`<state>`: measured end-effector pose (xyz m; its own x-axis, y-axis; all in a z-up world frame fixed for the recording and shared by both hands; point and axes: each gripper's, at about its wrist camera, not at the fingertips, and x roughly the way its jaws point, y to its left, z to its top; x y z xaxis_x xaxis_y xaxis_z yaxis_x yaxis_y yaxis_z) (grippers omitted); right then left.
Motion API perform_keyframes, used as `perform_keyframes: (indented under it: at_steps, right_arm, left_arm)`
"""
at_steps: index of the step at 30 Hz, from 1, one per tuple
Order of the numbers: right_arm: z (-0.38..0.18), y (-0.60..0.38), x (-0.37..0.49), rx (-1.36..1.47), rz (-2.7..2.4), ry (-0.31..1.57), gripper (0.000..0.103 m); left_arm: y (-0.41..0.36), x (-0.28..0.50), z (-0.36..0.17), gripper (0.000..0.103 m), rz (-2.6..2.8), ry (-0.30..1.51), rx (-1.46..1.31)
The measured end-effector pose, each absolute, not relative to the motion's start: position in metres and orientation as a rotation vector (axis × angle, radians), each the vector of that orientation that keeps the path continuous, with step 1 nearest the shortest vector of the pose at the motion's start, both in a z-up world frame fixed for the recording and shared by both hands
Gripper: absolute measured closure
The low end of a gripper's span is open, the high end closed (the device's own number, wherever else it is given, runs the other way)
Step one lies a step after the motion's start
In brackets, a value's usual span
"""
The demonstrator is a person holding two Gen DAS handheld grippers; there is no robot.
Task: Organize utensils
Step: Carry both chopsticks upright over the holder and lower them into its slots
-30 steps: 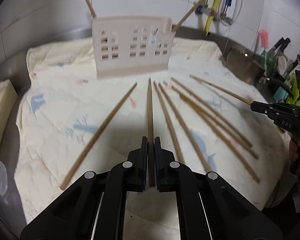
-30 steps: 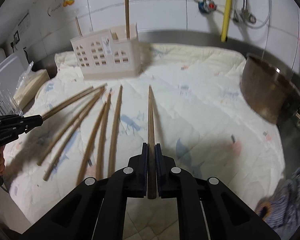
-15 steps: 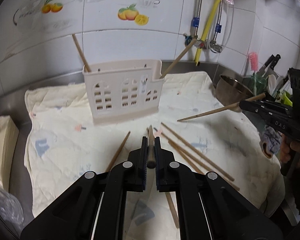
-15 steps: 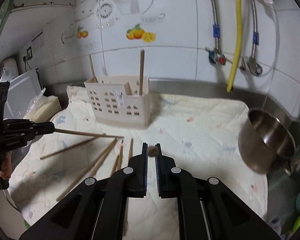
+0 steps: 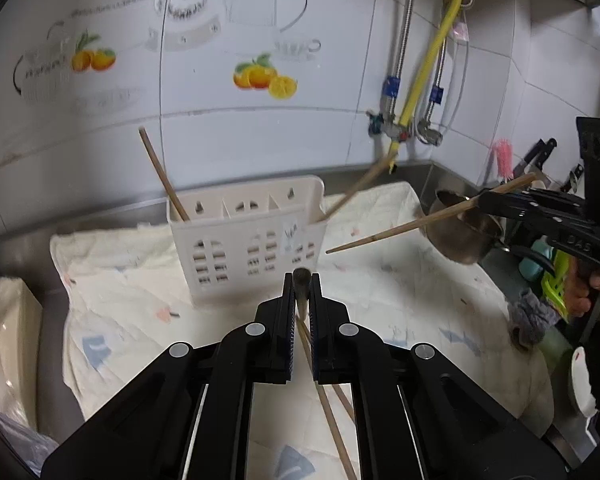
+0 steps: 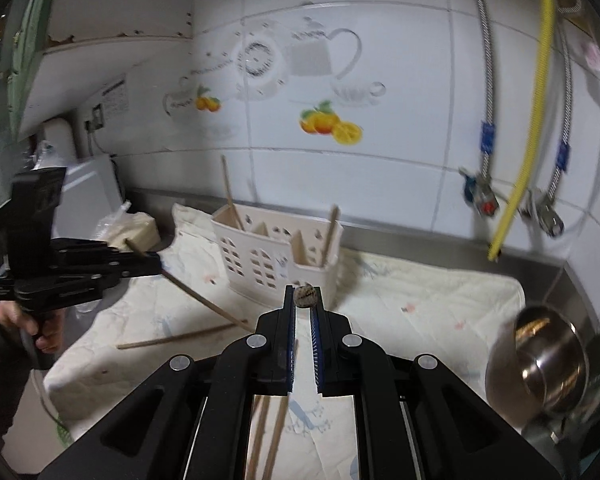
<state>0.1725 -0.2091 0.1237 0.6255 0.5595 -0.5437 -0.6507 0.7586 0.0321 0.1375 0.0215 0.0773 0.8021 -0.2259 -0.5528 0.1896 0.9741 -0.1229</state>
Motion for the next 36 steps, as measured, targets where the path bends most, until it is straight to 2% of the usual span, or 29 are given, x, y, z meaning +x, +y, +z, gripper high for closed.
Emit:
perform_keyframes:
  at_steps: [10, 15, 20, 26, 36]
  right_arm:
    - [0.174, -0.19, 0.187, -0.263, 0.733, 0.525, 0.096]
    - [0.177, -0.174, 0.206, -0.327, 0.721, 0.559, 0.096]
    - [0.168, -0.159, 0.221, -0.361, 0.724, 0.605, 0.096]
    - [0.157, -0.145, 0.237, -0.386, 0.731, 0.646, 0.096]
    - [0.134, -0.134, 0.256, -0.394, 0.725, 0.701, 0.096]
  left_arm:
    - [0.029, 0.146, 0.152, 0.098, -0.202, 0.491, 0.006]
    - [0.036, 0.157, 0.195, 0.098, -0.154, 0.402, 0.038]
    - [0.049, 0.18, 0.216, 0.098, -0.09, 0.361, 0.042]
    - [0.063, 0.213, 0.207, 0.098, -0.027, 0.374, 0.025]
    - [0.085, 0.246, 0.152, 0.098, -0.01, 0.503, -0.06]
